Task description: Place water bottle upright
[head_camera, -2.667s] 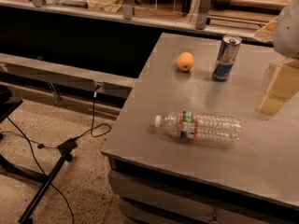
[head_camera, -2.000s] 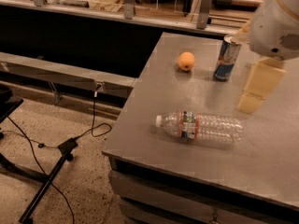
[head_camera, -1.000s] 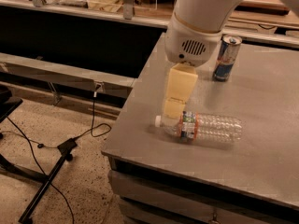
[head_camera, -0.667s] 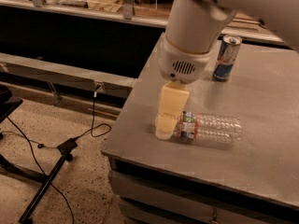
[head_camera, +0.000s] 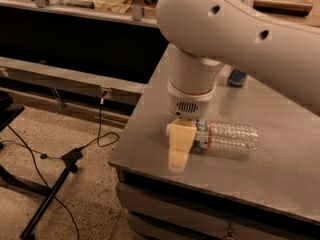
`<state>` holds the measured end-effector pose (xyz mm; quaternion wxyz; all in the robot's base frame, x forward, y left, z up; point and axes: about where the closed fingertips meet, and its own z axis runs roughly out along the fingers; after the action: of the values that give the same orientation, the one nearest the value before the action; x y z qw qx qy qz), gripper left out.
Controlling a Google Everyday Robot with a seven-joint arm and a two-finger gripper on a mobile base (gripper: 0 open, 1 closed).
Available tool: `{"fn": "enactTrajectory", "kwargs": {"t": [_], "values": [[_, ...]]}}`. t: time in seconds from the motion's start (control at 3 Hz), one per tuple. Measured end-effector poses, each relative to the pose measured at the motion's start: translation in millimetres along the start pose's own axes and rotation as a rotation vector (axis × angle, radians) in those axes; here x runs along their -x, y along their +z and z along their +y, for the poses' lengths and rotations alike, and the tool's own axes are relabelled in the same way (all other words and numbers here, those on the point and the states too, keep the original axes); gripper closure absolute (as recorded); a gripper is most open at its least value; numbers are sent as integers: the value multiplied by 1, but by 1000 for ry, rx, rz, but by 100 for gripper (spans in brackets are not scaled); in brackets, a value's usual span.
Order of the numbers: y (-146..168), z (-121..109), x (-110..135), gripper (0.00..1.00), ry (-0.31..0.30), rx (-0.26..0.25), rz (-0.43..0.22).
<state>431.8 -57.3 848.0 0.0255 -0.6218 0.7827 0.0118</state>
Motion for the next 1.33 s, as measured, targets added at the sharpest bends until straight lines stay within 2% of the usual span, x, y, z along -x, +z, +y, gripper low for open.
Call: {"fn": "enactTrajectory", "kwargs": {"t": [0.33,0.67,1.0,1.33], "values": [[1,1,-1,0,2,0,3],[0,0,0,18,2,-5,0],[-1,0,1,41,1,-10,-3],[-2,0,2,72,0,-17,-7]]}}
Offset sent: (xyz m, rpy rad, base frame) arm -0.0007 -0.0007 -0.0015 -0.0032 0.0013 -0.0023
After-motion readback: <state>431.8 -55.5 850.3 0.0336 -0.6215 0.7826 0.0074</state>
